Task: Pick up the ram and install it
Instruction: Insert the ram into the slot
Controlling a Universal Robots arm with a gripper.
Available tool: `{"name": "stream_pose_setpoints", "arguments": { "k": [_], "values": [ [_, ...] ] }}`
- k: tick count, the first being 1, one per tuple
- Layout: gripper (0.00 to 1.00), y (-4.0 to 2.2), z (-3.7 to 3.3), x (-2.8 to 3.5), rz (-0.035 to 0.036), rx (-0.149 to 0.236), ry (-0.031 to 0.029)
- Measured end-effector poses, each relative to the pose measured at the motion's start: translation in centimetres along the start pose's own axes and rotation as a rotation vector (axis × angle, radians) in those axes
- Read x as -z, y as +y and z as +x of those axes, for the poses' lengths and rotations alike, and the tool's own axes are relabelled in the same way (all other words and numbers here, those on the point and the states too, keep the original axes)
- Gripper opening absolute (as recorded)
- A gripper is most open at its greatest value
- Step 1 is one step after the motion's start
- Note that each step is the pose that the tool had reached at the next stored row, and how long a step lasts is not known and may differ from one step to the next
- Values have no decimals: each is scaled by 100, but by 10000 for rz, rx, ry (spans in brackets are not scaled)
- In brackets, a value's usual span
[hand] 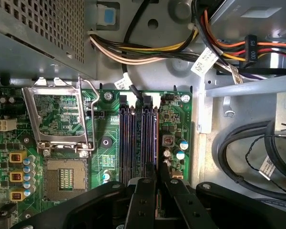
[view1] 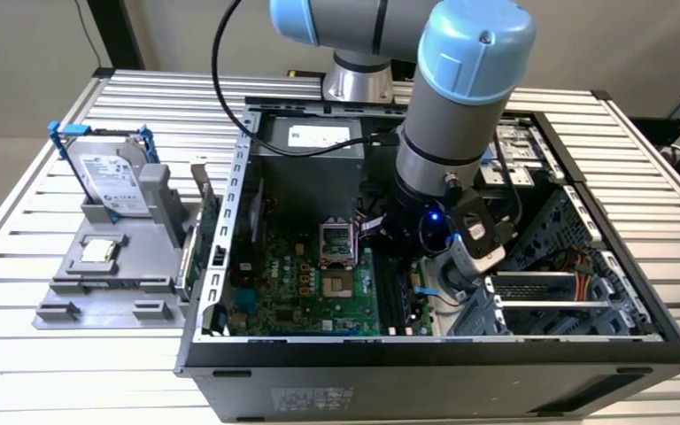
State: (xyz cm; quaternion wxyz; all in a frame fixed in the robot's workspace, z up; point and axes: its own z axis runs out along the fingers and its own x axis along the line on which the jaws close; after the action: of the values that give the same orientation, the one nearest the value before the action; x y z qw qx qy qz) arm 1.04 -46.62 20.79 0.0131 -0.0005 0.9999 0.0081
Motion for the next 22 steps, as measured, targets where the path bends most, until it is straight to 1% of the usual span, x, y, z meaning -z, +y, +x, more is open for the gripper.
{"name": "stream_pose_setpoints", "arguments": {
  "k": [5,6,11,12,20,22],
  "values": [
    [0,0,0,0,4,-1,3],
    [100,0,0,-3,-6,-1,2],
    [100,1,0,-1,-1,-1,7],
    [100,1,-1,8,25,0,9],
    [100,7,-10,363,23,-1,12],
    [100,7,-10,370,22,0,11]
  ]
}}
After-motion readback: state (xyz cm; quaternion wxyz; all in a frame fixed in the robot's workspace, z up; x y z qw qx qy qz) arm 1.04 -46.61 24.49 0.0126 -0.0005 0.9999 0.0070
